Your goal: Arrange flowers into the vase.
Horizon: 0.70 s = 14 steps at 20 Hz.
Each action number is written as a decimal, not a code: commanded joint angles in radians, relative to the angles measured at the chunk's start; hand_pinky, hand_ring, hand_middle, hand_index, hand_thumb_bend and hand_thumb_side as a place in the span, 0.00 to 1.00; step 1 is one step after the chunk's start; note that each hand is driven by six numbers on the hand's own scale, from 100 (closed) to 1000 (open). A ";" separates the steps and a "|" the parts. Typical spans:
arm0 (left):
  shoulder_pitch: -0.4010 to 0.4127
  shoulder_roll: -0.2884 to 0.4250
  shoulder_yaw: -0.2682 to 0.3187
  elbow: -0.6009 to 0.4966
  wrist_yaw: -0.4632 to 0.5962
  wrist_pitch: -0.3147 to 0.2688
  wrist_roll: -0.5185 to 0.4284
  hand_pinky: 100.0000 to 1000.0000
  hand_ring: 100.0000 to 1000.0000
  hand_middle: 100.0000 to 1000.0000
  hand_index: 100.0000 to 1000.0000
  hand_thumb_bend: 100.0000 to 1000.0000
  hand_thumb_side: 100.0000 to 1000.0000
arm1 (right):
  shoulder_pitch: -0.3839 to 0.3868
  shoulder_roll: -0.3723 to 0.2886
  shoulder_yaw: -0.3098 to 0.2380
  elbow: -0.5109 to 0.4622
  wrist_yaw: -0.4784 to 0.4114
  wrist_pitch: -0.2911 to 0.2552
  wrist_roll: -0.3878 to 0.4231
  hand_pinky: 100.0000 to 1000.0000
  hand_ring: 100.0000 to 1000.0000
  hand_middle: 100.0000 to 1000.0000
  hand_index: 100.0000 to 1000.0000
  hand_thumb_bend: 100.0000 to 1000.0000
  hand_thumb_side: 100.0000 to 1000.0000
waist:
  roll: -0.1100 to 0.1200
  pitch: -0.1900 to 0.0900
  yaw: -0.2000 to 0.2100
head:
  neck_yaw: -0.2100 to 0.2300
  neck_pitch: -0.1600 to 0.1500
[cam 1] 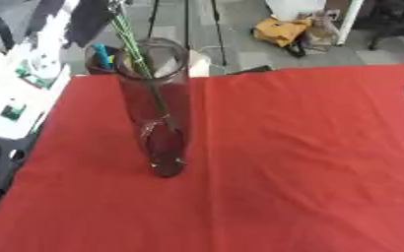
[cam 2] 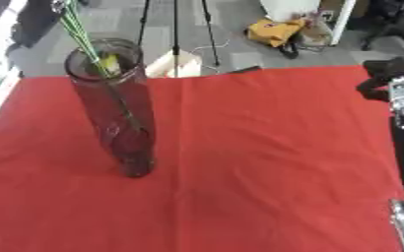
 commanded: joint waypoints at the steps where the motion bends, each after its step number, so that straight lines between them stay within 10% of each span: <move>1: -0.015 0.041 0.000 -0.015 -0.032 -0.007 -0.057 0.50 0.56 0.57 0.58 0.00 1.00 | -0.007 -0.011 -0.009 -0.019 -0.009 0.000 -0.005 0.64 0.78 0.44 0.70 0.00 1.00 | -0.001 -0.031 0.002 | -0.005 0.002; 14: -0.001 0.059 0.009 -0.032 -0.104 -0.023 -0.214 0.55 0.62 0.63 0.66 0.00 1.00 | -0.005 -0.010 -0.012 -0.019 -0.010 0.000 -0.011 0.64 0.78 0.44 0.69 0.00 1.00 | -0.003 -0.035 0.007 | -0.008 0.002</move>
